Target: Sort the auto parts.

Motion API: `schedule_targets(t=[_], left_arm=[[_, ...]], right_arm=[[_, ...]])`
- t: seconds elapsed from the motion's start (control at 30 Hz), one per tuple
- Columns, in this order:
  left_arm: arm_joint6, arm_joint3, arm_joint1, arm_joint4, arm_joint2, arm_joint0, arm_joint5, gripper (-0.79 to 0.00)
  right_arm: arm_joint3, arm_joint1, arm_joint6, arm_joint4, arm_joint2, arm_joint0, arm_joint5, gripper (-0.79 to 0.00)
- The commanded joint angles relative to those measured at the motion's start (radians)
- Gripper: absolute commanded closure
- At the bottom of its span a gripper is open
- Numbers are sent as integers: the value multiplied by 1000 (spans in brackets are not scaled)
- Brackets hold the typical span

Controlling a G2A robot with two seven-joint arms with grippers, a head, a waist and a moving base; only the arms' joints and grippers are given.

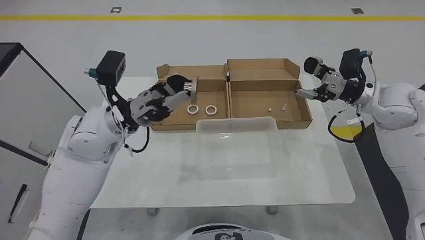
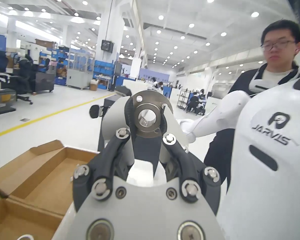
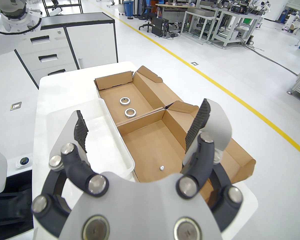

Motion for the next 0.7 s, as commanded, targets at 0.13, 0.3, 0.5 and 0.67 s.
schedule_targets(t=[0.13, 0.3, 0.5, 0.67], left_arm=[[35, 107, -14, 229, 60, -96, 47, 0], [54, 191, -23, 433, 104, -163, 111, 0], [68, 262, -33, 633, 162, -221, 196, 0], [33, 306, -36, 761, 200, -241, 247, 0]], right_arm=[[0, 0, 0, 0, 0, 0, 0, -785], [0, 0, 0, 0, 0, 0, 0, -785], [0, 0, 0, 0, 0, 0, 0, -785], [0, 0, 0, 0, 0, 0, 0, -785]])
